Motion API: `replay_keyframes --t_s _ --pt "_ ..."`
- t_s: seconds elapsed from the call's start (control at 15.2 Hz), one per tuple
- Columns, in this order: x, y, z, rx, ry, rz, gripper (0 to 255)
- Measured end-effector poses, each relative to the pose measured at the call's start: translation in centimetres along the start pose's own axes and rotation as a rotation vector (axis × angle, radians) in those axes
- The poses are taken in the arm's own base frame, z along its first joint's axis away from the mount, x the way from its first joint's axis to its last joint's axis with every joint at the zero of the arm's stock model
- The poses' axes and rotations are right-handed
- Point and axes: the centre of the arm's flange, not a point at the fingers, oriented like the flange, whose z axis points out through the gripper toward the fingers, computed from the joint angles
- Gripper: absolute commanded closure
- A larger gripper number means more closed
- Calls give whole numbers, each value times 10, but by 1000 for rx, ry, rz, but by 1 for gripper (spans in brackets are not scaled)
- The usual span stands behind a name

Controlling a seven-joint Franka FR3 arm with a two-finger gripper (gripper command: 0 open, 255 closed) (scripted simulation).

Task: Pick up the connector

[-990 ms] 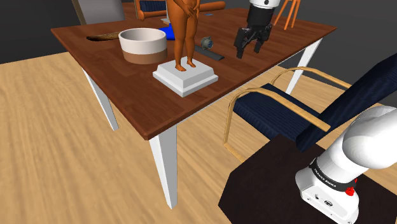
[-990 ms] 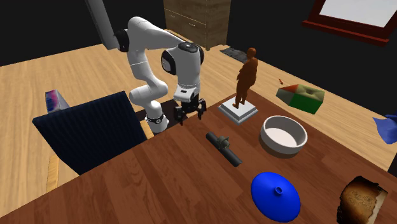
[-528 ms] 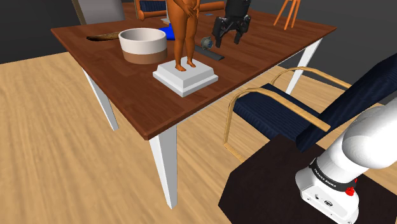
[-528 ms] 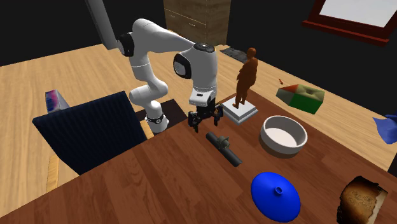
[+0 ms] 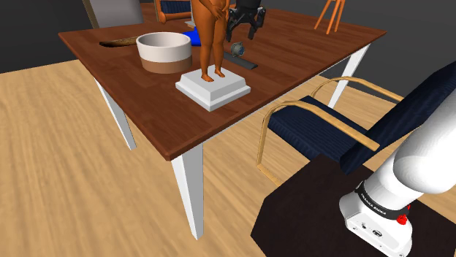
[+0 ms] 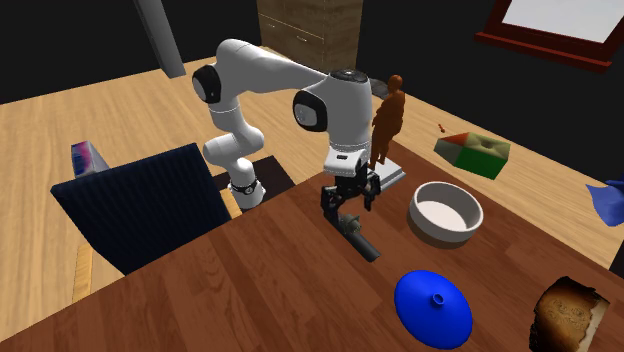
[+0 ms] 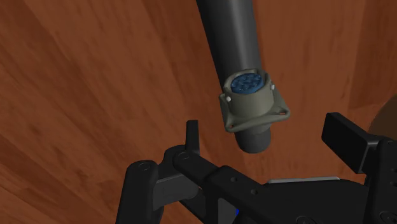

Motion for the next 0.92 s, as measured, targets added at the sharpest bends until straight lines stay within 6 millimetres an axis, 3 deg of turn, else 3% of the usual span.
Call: replay_keyframes --t_s 0.46,0.53,0.92 --pt "-4 0 33 1 3 2 0" --pt "-5 0 34 1 3 2 255" --pt "-6 0 35 2 6 2 255"
